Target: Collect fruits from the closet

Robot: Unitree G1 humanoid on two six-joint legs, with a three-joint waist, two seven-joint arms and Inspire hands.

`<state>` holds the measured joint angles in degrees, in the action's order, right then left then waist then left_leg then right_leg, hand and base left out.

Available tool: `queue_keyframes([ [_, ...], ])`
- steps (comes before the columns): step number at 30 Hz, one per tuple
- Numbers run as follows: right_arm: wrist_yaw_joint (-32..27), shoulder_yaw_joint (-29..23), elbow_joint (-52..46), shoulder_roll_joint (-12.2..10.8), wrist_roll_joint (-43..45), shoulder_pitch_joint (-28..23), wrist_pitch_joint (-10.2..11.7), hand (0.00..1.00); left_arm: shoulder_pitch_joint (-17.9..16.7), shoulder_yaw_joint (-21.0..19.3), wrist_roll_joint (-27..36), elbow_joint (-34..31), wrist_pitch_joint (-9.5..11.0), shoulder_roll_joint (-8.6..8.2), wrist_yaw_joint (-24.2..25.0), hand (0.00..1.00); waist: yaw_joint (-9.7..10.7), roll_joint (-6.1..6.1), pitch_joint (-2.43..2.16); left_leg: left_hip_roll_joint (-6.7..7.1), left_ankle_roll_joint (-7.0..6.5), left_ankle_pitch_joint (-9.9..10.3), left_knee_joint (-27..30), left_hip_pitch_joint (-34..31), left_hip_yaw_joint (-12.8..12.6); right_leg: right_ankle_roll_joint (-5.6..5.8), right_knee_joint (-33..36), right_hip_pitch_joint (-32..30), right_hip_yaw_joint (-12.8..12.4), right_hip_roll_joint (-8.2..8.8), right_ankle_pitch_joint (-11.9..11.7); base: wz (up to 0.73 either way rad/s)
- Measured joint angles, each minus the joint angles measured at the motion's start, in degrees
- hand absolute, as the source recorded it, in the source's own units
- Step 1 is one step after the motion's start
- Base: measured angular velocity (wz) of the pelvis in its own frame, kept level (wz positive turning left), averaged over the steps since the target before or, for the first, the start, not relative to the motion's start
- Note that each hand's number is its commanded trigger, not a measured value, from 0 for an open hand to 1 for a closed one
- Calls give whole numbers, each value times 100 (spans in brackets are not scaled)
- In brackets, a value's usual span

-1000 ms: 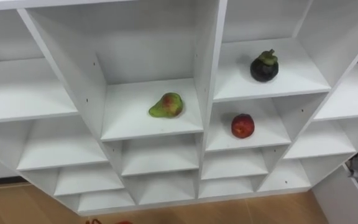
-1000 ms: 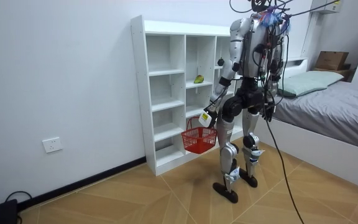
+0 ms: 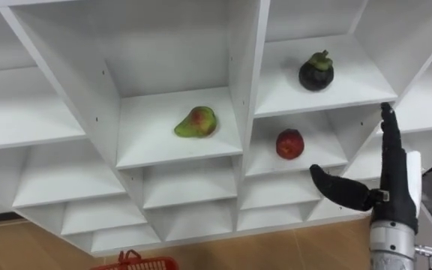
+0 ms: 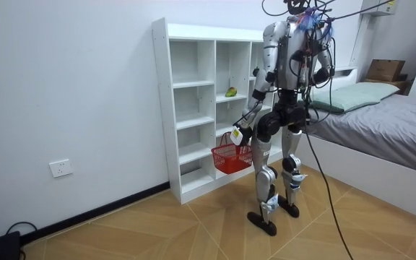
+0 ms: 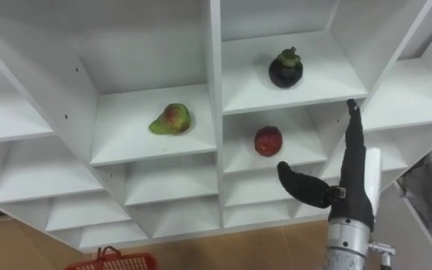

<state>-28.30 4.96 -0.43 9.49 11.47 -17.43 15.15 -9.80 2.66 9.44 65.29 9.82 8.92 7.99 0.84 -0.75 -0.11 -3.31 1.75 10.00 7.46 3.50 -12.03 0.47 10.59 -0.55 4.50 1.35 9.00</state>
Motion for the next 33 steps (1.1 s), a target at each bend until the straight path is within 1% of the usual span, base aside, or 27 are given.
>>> queue_keyframes([
  [6, -67, 53, -1, 9, 12, 328, 0, 0, 34, 39, -7, -2, -1, 66, 64, 100, -22, 65, 40, 0, 0, 0, 4, 26, 5, 0, 2, 32, 14, 2, -1, 0],
  [9, -164, 54, -1, 51, 9, 506, 1, 0, 125, 57, -1, -2, -7, 103, 137, 100, -117, 107, 37, 0, -1, 0, 5, 23, 14, 3, 1, 36, 24, 3, -2, 0],
  [11, -189, 55, -1, 65, -3, 604, 1, 0, 150, 82, -2, -1, -24, 109, 159, 100, -132, 110, 35, 0, -1, 0, 5, 25, 28, 3, -1, 45, 34, 5, -2, 0],
  [16, -286, 54, -58, 218, -5, 867, 1, 0, 153, 96, -2, 1, -66, 112, 179, 100, -218, 133, 36, 0, 0, -1, 6, 8, 34, 4, -1, 28, 51, 7, -1, 0],
  [19, -356, 50, -216, 293, 0, 964, 1, 0, 157, 75, -2, 0, -67, 123, 197, 100, -244, 179, 27, 2, 0, -1, 6, -2, 43, 5, -8, 28, 66, 12, 0, 0],
  [21, -410, 39, -292, 405, 3, 995, 43, 0, 153, 26, -25, -1, -69, 137, 240, 100, -261, 229, -4, 4, 0, -1, 6, -11, 55, 4, -23, 34, 81, 18, 0, 3],
  [24, -404, 38, -293, 436, -26, 1054, 43, 0, 148, 25, -19, 0, -79, 160, 258, 100, -271, 272, -29, 4, 0, -1, 9, -10, 68, 3, -36, 49, 101, 21, 0, 0],
  [28, -320, 34, -301, 451, -209, 1066, 42, 0, 146, 23, 3, 0, -85, 179, 291, 100, -262, 288, -30, 4, 0, -1, 12, -8, 103, 1, -65, 87, 139, 24, -2, 6],
  [33, 84, -55, -301, 667, -525, 1093, 22, 0, 138, -18, 3, 0, -122, 180, 298, 100, -272, 293, -17, 3, 0, -1, 26, 32, 136, 1, -87, 161, 182, 30, -3, 3],
])
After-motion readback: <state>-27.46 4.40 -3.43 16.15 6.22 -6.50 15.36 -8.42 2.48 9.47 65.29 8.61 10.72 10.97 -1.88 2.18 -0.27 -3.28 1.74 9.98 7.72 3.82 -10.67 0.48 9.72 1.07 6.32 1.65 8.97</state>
